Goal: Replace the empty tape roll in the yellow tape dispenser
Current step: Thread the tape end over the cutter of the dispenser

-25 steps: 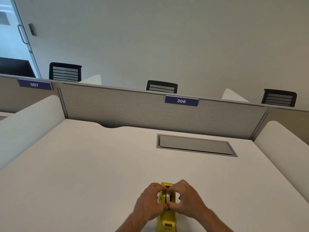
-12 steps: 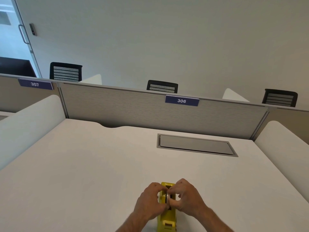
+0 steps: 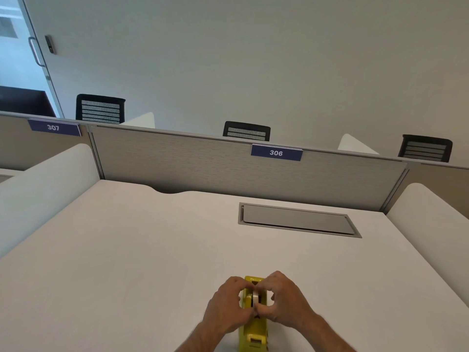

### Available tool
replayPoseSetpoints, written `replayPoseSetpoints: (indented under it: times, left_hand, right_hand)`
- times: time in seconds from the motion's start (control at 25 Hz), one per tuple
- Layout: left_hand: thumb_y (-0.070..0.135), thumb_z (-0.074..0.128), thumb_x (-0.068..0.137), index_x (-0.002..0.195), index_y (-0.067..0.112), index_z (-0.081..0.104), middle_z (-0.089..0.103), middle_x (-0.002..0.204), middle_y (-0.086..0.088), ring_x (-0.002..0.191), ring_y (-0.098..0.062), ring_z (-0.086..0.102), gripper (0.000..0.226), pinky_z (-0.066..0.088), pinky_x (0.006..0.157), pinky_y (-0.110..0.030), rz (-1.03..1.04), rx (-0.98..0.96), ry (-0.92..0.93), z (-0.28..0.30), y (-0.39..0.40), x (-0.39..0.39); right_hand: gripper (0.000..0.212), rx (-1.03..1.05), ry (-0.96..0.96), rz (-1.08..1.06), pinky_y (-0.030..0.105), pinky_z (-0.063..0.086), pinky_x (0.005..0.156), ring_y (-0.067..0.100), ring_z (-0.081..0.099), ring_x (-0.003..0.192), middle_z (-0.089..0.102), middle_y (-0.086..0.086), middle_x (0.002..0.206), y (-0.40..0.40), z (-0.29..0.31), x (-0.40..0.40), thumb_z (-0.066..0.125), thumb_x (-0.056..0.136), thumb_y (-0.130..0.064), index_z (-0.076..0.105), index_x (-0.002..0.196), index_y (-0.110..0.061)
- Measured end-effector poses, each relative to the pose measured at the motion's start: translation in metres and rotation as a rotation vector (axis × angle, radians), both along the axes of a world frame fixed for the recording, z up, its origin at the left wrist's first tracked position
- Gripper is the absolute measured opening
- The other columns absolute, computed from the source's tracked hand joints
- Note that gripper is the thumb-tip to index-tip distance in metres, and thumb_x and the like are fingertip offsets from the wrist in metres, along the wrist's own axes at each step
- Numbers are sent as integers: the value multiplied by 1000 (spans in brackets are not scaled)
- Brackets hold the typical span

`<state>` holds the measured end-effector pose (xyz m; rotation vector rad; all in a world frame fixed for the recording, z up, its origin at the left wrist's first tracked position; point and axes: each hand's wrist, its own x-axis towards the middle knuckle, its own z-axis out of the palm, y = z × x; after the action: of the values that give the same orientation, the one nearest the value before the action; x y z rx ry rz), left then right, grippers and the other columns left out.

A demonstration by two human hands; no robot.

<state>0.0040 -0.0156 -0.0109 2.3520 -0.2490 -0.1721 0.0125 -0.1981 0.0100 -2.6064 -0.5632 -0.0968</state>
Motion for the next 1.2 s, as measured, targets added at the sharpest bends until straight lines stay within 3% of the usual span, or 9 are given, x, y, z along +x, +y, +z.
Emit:
replayPoseSetpoints:
  times: [0.24, 0.52, 0.8, 1.04, 1.2]
  left_hand:
    - [57, 76, 65, 119, 47, 56, 50, 131, 22, 103, -6, 54, 58, 53, 90, -23, 5, 13, 14, 0, 1, 1]
    - [64, 74, 63, 118, 46, 57, 49, 130, 23, 102, -5, 54, 60, 51, 88, -21, 5, 7, -5, 1, 1, 1]
    - [56, 79, 63, 117, 47, 57, 50, 129, 23, 104, -6, 55, 59, 54, 92, -26, 6, 2, 12, 2, 2, 1]
    - [62, 75, 63, 116, 47, 57, 51, 128, 24, 101, -5, 54, 58, 52, 87, -20, -4, 6, -26, 3, 2, 0]
    - [59, 79, 61, 114, 49, 56, 49, 128, 25, 101, -4, 55, 59, 54, 89, -24, 11, 31, -5, 4, 1, 0]
  right_hand:
    - [24, 46, -12, -11, 21, 53, 66, 0, 52, 91, 74, -27, 88, 0, 0, 3, 62, 78, -49, 76, 95, -40]
    - [25, 46, 16, 9, 19, 51, 66, 0, 51, 91, 66, -37, 82, -1, 0, 1, 65, 75, -51, 74, 96, -41]
    - [18, 101, 47, -18, 18, 50, 68, 1, 54, 92, 67, -33, 80, -3, 4, 5, 66, 78, -46, 77, 92, -40]
    - [37, 62, 53, -21, 24, 57, 69, 2, 52, 97, 67, -24, 89, -2, -1, 2, 70, 65, -53, 74, 98, -36]
    - [20, 116, 69, -27, 21, 56, 66, 2, 54, 93, 70, -29, 81, -2, 1, 5, 68, 73, -47, 76, 91, -41]
